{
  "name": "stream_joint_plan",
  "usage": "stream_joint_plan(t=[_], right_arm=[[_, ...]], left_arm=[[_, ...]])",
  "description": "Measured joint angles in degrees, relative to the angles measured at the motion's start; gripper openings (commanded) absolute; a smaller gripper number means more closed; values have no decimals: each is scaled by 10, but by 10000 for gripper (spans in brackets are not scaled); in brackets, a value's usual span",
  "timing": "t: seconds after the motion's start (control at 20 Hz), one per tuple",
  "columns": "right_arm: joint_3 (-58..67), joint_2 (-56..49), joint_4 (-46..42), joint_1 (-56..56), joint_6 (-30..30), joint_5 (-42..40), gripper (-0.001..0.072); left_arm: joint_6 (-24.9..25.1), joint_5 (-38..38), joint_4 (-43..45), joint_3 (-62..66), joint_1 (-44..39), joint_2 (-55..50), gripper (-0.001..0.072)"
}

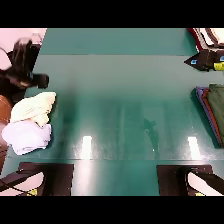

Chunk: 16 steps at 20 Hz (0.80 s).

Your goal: Fold the shirts.

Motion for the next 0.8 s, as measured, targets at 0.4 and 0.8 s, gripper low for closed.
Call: stream_joint_plan(t=[0.4, 0.8], right_arm=[[0, 0, 0, 0, 0, -2, 17], [27, 31, 5, 0, 0, -11, 16]], left_arm=[[-29, 83, 11, -131, 66, -10, 24], [19, 11, -26, 82, 44, 125, 21]])
